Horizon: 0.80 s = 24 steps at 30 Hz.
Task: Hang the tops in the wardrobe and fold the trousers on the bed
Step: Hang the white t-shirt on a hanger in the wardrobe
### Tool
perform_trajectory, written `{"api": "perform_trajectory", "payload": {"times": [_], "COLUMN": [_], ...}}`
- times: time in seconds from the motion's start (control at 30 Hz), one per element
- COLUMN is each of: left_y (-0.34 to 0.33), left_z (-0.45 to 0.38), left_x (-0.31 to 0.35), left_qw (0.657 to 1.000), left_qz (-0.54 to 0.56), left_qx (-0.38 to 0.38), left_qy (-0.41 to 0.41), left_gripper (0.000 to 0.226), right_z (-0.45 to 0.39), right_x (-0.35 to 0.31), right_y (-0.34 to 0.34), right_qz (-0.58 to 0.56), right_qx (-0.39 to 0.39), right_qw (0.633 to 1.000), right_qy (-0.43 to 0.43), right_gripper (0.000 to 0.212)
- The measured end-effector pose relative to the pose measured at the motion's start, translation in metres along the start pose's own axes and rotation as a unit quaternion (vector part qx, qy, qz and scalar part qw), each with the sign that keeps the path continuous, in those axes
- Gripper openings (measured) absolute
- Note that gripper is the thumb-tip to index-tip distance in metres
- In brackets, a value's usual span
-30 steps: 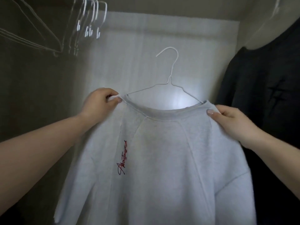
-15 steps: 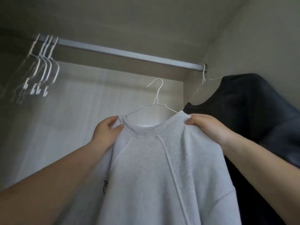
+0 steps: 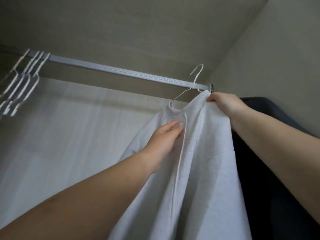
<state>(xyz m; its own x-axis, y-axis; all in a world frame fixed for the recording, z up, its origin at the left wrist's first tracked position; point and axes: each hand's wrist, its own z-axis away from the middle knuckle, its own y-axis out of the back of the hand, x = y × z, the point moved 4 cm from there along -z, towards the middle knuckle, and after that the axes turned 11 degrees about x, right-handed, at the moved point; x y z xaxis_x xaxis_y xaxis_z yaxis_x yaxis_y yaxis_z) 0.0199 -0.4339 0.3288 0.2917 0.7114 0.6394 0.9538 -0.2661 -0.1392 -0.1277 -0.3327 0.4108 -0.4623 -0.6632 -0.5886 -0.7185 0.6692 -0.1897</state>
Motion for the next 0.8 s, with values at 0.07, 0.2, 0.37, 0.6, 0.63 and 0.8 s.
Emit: {"api": "perform_trajectory", "payload": {"times": [0.07,0.2,0.37,0.6,0.63,0.8], "left_y": [-0.012,-0.026,-0.032,-0.036,-0.038,-0.028], "left_z": [0.002,0.008,0.014,0.022,0.023,0.020], "left_x": [0.002,0.006,0.005,0.000,0.000,0.009], "left_qw": [1.000,0.999,0.999,0.998,0.997,0.999], "left_qz": [0.015,0.027,-0.002,-0.014,-0.015,-0.022], "left_qx": [-0.013,-0.036,-0.047,-0.067,-0.070,-0.036], "left_qy": [-0.002,-0.003,-0.015,-0.003,-0.003,-0.024], "left_gripper": [0.029,0.028,0.041,0.037,0.037,0.035], "right_z": [-0.009,-0.023,-0.030,-0.033,-0.031,-0.030], "right_x": [0.000,0.009,0.029,0.032,0.034,0.027], "right_y": [0.000,-0.003,-0.010,-0.001,0.001,-0.004], "right_qz": [0.009,0.068,0.111,0.111,0.108,0.130], "right_qx": [0.008,0.003,-0.012,-0.003,0.002,0.023], "right_qw": [1.000,0.998,0.994,0.993,0.993,0.989], "right_qy": [0.009,0.017,0.005,-0.034,-0.039,0.069], "right_gripper": [0.007,0.009,0.026,0.027,0.024,0.016]}}
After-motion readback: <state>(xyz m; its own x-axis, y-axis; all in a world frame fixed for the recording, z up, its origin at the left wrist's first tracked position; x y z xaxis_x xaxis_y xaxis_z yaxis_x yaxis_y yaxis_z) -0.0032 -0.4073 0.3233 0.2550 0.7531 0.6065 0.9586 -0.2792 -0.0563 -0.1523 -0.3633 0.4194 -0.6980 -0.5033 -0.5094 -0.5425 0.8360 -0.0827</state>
